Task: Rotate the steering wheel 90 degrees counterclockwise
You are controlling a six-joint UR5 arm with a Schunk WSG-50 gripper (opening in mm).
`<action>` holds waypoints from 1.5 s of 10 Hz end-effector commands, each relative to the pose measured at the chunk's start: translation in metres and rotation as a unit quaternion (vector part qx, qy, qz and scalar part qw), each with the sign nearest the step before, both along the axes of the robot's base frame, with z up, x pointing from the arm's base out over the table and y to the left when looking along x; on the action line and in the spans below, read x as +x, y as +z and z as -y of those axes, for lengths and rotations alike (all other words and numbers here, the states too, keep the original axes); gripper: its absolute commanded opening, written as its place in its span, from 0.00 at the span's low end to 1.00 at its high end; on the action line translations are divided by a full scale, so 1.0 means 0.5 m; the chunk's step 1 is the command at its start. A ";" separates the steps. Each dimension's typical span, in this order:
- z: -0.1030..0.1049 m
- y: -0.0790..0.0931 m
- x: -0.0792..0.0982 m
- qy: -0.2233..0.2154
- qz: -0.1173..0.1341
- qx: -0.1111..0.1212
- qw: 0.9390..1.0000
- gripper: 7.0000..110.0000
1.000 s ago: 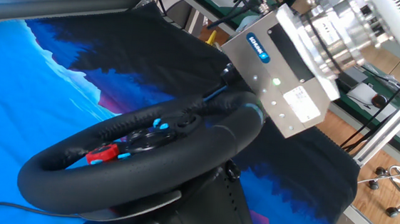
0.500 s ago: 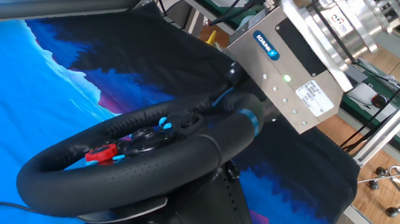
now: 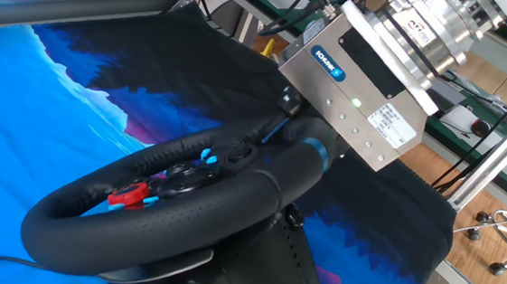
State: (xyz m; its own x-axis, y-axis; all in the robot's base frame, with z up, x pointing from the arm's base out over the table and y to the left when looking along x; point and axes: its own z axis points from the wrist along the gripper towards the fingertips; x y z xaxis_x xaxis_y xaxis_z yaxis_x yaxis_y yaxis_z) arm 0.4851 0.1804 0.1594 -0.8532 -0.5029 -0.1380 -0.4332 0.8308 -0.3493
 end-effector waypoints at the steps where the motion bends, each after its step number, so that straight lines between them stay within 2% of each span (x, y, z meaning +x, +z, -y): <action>1: 0.004 -0.003 -0.020 0.001 -0.022 0.003 1.000 0.36; 2: 0.015 0.001 -0.025 0.001 -0.030 -0.010 1.000 0.36; 4: 0.009 0.009 -0.018 0.008 -0.037 -0.011 0.999 0.36; 9: -0.011 0.028 0.017 0.009 -0.019 -0.002 1.000 0.36; 11: -0.023 0.038 0.018 -0.001 -0.019 -0.006 1.000 0.36; 12: -0.026 0.039 0.018 -0.003 -0.020 -0.007 1.000 0.36; 15: -0.004 0.007 0.019 0.009 -0.013 0.004 1.000 0.36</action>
State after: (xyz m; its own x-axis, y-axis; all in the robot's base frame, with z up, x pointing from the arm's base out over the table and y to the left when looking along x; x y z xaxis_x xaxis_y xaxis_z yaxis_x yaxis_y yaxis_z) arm 0.4950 0.1863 0.1708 -0.8510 -0.5144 -0.1058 -0.4529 0.8209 -0.3479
